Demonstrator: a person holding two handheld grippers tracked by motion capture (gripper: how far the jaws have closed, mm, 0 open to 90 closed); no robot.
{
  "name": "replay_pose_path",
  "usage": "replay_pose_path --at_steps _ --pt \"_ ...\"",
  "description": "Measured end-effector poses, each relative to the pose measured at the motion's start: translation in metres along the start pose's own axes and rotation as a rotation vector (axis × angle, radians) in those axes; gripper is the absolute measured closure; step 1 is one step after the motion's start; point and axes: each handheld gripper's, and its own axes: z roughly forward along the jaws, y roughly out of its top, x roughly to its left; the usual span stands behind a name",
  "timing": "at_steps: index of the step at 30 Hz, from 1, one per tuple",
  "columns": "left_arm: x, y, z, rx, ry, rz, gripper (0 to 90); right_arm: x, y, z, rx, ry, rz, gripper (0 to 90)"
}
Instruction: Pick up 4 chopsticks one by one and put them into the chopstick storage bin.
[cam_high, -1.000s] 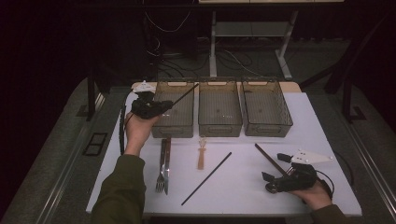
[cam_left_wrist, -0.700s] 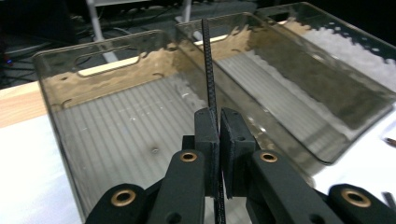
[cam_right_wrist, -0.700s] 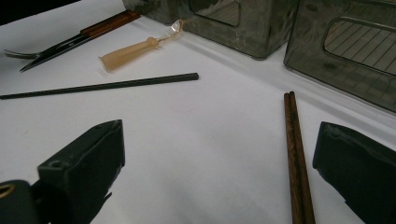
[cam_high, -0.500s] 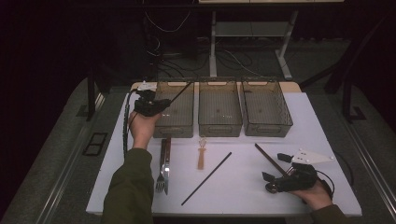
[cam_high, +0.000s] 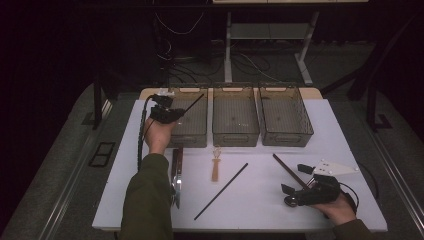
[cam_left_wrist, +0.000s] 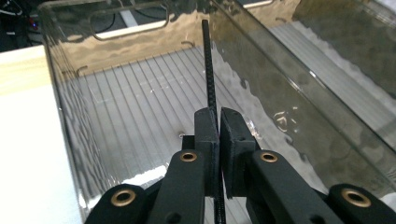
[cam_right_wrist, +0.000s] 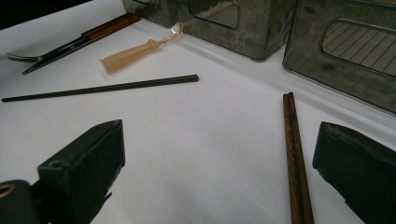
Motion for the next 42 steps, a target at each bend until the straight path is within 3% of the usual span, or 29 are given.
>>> replay_pose_path --at_steps 7,18,20,26,30,38,42 --pt "-0.003 0.001 0.01 0.057 0.019 0.015 85.8 0.0 0.0 0.0 -0.001 0.001 -0.002 2.5" --pt "-0.004 0.002 0.019 0.105 0.009 0.021 85.4 0.0 0.0 0.0 -0.002 0.002 -0.004 2.5" --pt "-0.003 0.002 0.018 0.098 0.036 0.031 80.8 0.0 0.0 0.0 -0.003 0.001 -0.003 2.5" --pt "-0.003 0.004 0.011 0.067 0.037 0.048 69.8 0.0 0.0 0.0 -0.003 0.001 -0.005 2.5" --pt "-0.004 0.005 0.006 0.039 0.018 0.06 62.2 0.0 0.0 0.0 -0.004 0.001 -0.007 2.5" --pt "-0.011 0.007 -0.013 -0.014 -0.094 0.103 46.4 0.0 0.0 0.0 -0.001 0.0 -0.007 2.5" --pt "-0.016 0.003 -0.022 -0.033 -0.136 0.096 39.4 0.0 0.0 0.0 0.0 -0.001 -0.007 2.5"
